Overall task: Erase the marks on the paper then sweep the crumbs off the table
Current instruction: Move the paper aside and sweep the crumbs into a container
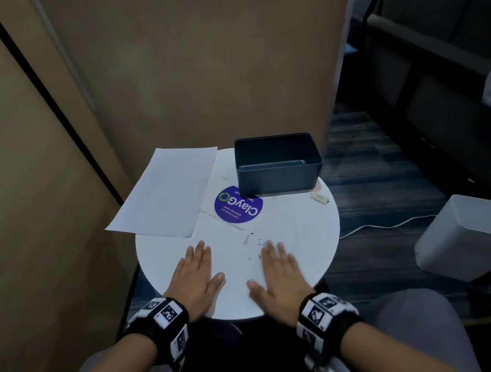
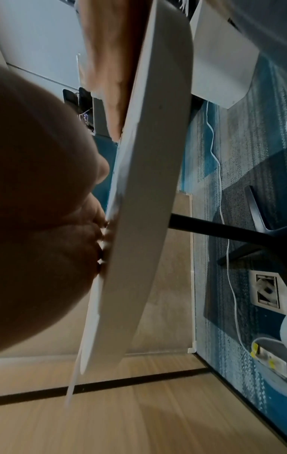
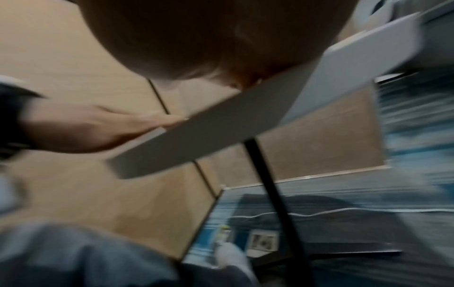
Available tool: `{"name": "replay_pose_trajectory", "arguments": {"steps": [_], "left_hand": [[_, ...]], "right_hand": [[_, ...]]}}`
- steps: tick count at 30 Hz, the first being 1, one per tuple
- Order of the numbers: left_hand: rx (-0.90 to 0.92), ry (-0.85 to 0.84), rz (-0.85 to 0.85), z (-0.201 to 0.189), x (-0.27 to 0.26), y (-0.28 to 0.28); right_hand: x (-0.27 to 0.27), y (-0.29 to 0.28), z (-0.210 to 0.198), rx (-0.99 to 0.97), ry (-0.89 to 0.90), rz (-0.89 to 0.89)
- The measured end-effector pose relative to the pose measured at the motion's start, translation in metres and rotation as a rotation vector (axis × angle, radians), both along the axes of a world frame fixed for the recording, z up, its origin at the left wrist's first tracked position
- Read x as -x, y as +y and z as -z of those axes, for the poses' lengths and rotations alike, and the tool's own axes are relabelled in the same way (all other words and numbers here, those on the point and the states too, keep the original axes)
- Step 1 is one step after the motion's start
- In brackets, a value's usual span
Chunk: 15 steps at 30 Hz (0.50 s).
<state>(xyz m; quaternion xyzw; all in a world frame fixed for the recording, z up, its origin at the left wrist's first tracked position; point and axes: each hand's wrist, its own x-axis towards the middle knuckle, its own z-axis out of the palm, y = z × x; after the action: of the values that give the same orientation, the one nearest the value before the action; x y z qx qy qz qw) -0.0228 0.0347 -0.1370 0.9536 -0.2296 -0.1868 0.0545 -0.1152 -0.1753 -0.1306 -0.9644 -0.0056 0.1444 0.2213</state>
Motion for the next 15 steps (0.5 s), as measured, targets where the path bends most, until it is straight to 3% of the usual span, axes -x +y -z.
{"name": "replay_pose_trajectory", "arguments": {"steps": [3,5,7,10,12,15], "left_hand": [[0.015,-0.032,-0.024,0.001,-0.003,-0.004],[-0.013,-0.044,-0.059,-0.001,-0.003,-0.006],[-0.049,-0.044,-0.082,-0.001,-0.003,-0.01],[-0.044,-0.033,-0.037,-0.001,0.006,-0.031],[-0.008,-0.016,0.062,0.003,0.02,-0.054],[0.039,0.052,0.219,-0.003,0.039,-0.082]], "right_hand": [[-0.005,-0.004,-0.008,-0.145,-0.068,0.026],[-0.016,-0.032,-0.008,-0.107,-0.144,0.181],[-0.02,-0.058,-0.005,-0.014,-0.096,0.305],[-0.007,-0.058,0.003,0.092,-0.029,0.165],[0.002,-0.049,0.003,0.007,-0.016,0.013],[-0.009,-0.062,-0.009,-0.197,-0.091,0.088]]}}
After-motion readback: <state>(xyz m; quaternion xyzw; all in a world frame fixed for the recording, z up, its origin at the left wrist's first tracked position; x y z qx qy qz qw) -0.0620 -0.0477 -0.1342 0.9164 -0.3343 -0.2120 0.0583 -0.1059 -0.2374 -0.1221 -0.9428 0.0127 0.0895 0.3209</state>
